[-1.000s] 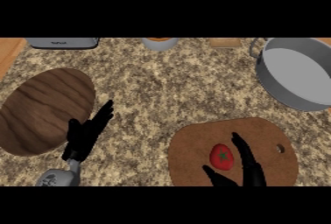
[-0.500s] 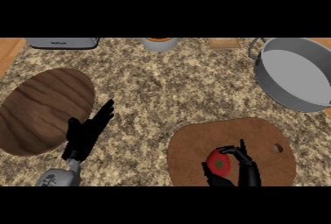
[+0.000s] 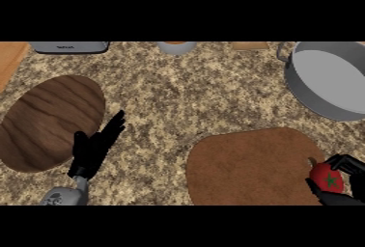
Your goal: Pick the tomato from the cutting board and place it in the pot
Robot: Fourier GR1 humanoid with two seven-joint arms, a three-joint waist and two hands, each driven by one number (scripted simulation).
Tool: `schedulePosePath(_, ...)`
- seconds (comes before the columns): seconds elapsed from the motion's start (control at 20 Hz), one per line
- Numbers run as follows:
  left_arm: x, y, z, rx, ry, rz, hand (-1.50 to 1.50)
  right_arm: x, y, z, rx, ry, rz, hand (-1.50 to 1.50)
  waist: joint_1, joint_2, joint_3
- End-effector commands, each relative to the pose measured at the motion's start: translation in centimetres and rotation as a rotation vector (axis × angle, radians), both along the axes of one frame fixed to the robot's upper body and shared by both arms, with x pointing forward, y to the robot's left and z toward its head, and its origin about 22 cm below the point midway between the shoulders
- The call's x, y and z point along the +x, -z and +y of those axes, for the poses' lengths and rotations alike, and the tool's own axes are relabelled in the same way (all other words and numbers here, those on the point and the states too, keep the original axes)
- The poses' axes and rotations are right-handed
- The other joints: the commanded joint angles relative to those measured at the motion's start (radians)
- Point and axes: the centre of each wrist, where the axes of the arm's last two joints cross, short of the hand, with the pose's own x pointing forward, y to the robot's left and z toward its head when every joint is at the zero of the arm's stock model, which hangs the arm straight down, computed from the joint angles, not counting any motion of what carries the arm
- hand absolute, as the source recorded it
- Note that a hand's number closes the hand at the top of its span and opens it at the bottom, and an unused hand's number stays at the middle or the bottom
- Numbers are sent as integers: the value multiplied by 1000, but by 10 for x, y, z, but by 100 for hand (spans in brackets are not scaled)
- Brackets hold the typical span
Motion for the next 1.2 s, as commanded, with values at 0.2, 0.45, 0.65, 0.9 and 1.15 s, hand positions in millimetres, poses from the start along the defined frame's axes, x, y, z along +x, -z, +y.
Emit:
schedulePosePath(0.2, 1, -4, 1, 4, 17, -13, 0, -17, -70, -149, -74, 24, -104, 150, 28, 13, 11)
schedulePosePath(0.45, 3, -2, -24, -10, 36, -14, 0, -32, -98, -199, -185, 38, -129, 150, 42, 16, 9)
schedulePosePath(0.65, 13, -7, -14, 4, 45, -4, 0, -28, -112, -215, -316, 48, -150, 150, 52, 20, 8)
schedulePosePath(0.9, 10, -4, -13, -18, 47, -14, 0, -15, -134, -227, -442, 65, -200, 150, 56, 16, 5)
schedulePosePath(1.15, 6, -8, -8, 15, 63, -20, 0, 21, -181, -231, -525, 75, -164, 150, 58, 12, 2)
